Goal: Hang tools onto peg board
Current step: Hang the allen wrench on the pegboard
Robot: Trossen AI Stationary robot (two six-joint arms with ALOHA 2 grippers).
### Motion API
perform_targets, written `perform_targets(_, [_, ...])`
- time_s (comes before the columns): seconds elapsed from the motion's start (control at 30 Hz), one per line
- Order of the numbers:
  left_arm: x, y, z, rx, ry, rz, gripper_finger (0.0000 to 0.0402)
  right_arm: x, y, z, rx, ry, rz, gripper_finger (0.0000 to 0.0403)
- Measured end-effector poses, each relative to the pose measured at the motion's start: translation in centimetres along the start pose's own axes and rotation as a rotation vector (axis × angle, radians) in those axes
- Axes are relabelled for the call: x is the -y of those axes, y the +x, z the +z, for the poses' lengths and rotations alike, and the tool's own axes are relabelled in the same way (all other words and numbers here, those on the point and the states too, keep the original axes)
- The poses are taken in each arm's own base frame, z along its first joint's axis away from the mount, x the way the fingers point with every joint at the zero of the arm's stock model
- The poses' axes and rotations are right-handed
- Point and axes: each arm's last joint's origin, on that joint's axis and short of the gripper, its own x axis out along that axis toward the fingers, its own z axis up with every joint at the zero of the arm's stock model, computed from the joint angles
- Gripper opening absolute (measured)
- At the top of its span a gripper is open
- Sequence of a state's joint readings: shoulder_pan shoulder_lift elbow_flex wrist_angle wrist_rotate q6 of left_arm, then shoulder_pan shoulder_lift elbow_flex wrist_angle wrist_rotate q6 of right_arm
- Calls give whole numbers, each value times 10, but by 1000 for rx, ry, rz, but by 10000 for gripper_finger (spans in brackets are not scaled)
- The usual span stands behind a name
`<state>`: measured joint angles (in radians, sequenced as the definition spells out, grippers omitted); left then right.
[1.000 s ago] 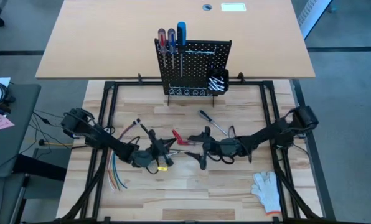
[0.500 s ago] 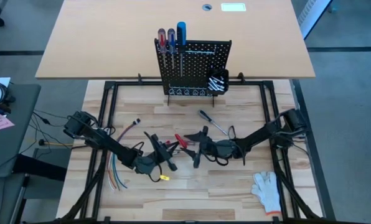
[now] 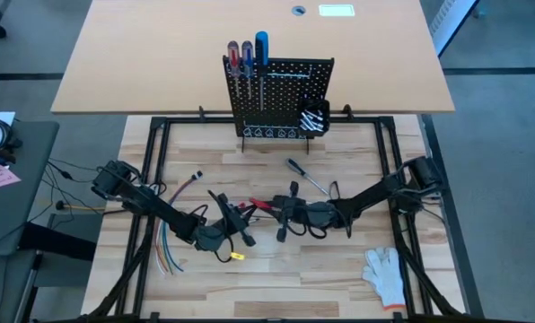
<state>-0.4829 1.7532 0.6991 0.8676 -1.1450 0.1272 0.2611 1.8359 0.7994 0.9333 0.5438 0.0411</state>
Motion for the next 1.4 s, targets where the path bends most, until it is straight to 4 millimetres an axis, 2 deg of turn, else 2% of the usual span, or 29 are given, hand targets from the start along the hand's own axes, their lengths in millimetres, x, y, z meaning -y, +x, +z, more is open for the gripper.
perform_targets(0.17, [6, -10, -2, -3, 22, -41, 42, 3, -5, 15, -37, -73, -15, 47])
perform_targets(0.3, [11, -21, -12, -48, 53, -70, 86, 15, -2, 47, -72, -116, -73, 47])
perform_targets(0.43, [12, -30, -26, -113, 43, -82, 114, 33, 14, 75, -131, -164, -139, 47])
perform_targets(0.53, [12, -35, -33, -147, 21, -83, 121, 50, 28, 95, -134, -229, -193, 47])
perform_targets(0.63, [12, -37, -35, -157, 19, -85, 122, 68, 45, 107, -121, -280, -246, 47])
perform_targets(0.87, [12, -38, -37, -163, 51, -85, 122, 108, 86, 110, -150, -338, -304, 47])
perform_targets(0.93, [12, -39, -37, -165, 61, -86, 123, 115, 97, 101, -190, -371, -316, 47])
perform_targets(1.07, [11, -41, -37, -166, 69, -92, 123, 125, 113, 96, -204, -391, -346, 47])
perform_targets(1.4, [6, -47, -30, -158, 70, -76, 123, 147, 118, 94, -258, -353, -397, 47])
